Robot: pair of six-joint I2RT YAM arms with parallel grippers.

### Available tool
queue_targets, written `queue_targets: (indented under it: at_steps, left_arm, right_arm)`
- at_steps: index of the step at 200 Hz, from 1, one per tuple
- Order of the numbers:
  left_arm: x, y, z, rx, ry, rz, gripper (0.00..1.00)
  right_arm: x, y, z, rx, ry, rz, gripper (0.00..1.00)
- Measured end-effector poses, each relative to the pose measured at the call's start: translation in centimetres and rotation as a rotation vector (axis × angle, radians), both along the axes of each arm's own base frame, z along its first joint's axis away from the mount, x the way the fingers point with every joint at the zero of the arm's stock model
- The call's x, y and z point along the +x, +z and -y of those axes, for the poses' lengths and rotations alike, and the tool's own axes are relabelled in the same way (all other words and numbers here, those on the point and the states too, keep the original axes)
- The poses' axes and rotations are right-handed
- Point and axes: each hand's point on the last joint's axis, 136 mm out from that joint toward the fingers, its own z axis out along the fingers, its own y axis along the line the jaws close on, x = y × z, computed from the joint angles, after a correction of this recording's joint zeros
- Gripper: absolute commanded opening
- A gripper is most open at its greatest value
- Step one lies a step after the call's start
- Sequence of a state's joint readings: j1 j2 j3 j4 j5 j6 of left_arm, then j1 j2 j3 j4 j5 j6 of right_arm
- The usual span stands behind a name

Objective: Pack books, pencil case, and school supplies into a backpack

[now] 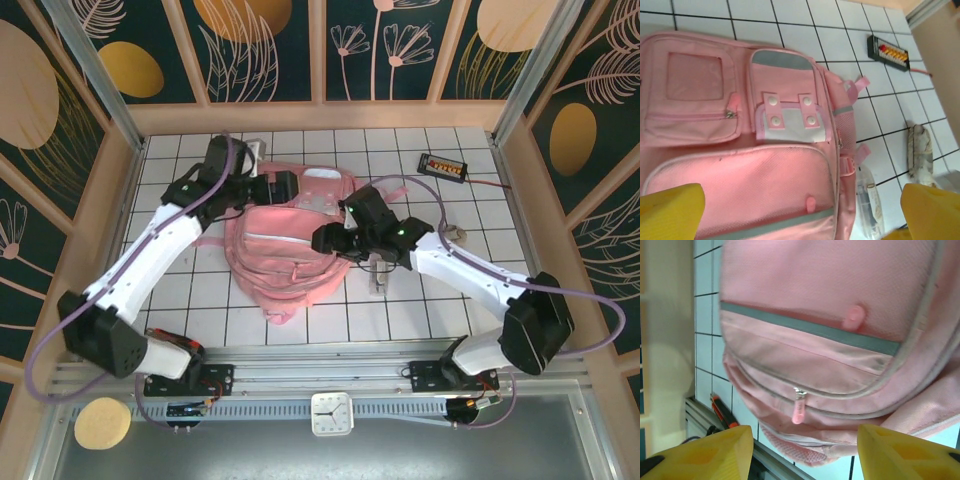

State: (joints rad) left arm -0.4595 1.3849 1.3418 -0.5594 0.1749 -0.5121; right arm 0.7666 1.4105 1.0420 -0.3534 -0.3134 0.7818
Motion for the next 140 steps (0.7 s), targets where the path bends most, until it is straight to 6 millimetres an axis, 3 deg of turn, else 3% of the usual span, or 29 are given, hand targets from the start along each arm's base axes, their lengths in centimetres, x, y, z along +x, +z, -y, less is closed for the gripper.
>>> queue_targets:
  at_steps: [18, 44, 62, 87, 108, 140]
  left_arm:
    - [-3.1, -1.8, -0.9, -0.068, 0.033, -0.053, 0.99]
    - [-8.1, -6.8, -2.3, -0.105, 0.070, -0.180, 0.99]
    - [-10.0, -8.6, -2.7, -0.115, 0.082, -0.223, 0.99]
    - [-10.8, -8.4, -2.7, -0.138, 0.081, -0.210, 0.99]
    - [-10.7, -7.6, -2.9, -0.163, 0.094, -0.173, 0.99]
    - [-10.6, -7.0, -3.0, -0.185, 0.101, -0.136, 0.99]
  right_arm:
    - [-0.3, -1.9, -0.4, 0.013, -0.041, -0.094, 0.58]
    - [-0.4, -3.7, -0.5, 0.038, -0.091, -0.172, 0.57]
    - [0.2, -4.6, -0.5, 0.054, -0.124, -0.206, 0.56]
    - [1.1, -5.7, -0.7, 0.063, -0.151, -0.231, 0.55]
    - [1.4, -6.5, -0.9, 0.064, -0.164, -0.250, 0.48]
    - [1.9, -6.3, -1.2, 0.084, -0.182, -0.251, 0.43]
